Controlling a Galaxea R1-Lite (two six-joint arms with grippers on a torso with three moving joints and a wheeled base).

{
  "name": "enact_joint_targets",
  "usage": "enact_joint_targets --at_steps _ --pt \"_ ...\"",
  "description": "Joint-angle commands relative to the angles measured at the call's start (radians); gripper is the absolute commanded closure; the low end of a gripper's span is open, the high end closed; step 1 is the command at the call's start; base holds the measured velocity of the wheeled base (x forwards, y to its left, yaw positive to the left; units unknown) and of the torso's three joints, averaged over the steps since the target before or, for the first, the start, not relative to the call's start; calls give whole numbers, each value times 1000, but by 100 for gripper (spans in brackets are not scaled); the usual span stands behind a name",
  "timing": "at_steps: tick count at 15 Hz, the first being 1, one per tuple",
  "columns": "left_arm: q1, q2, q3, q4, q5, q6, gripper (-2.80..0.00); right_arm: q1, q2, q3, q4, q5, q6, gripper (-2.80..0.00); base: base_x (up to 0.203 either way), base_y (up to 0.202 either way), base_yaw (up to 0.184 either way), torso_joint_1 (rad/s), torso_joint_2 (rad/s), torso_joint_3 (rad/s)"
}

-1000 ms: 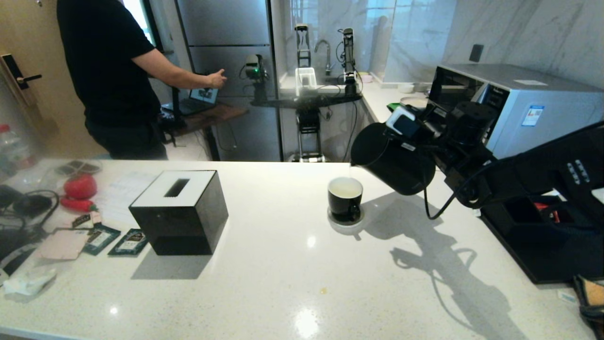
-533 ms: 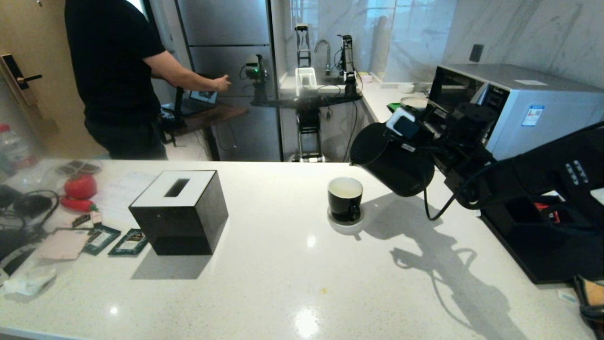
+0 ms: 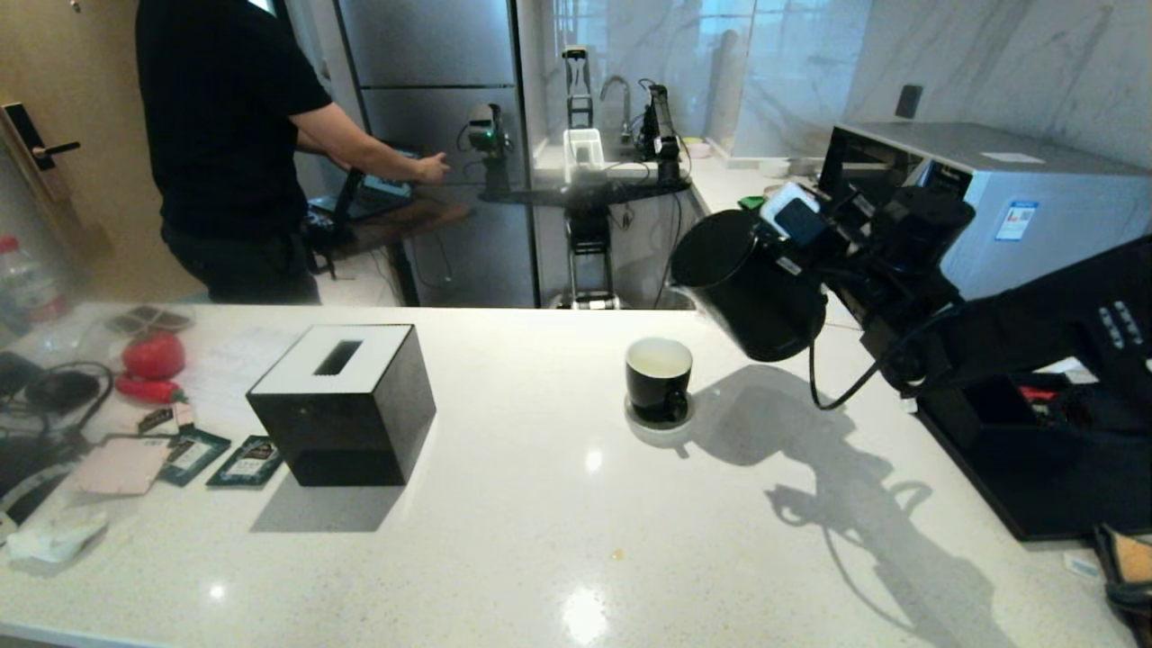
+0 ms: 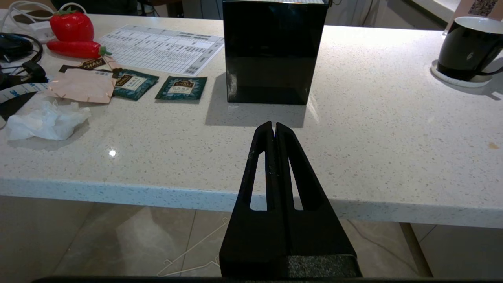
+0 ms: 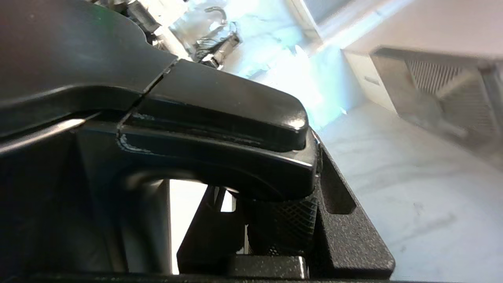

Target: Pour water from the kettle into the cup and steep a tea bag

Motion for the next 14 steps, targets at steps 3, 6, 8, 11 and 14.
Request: enact_joint_targets --at_steps 3,6,8,11,14 --pt "0 0 0 -1 0 -1 0 -33 -51 31 10 -6 148 0 0 0 0 0 0 0" --pt "0 1 0 -1 0 -1 0 -81 -90 60 27 -7 275 0 0 0 0 0 0 0" --pt "0 0 0 -1 0 -1 0 -122 -126 86 53 -11 375 0 0 0 0 0 0 0" --pt "0 0 0 -1 0 -1 0 -193 -192 123 96 -9 527 0 0 0 0 0 0 0" --pt "0 0 0 -1 0 -1 0 -259 -257 126 162 -2 656 0 0 0 0 0 0 0"
